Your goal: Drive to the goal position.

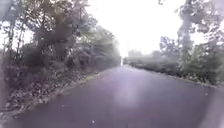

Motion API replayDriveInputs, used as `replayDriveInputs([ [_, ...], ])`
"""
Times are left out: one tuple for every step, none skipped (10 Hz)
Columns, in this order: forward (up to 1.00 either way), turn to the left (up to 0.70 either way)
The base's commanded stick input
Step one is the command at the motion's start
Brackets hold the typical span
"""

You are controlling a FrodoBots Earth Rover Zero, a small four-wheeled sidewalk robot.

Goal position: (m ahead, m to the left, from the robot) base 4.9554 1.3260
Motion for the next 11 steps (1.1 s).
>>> replayDriveInputs([
  [1.00, -0.32],
  [1.00, -0.11],
  [1.00, 0.00],
  [1.00, 0.00],
  [1.00, 0.00],
  [1.00, 0.00],
  [1.00, 0.00],
  [1.00, 0.00],
  [1.00, 0.00],
  [1.00, 0.00],
  [1.00, 0.00],
])
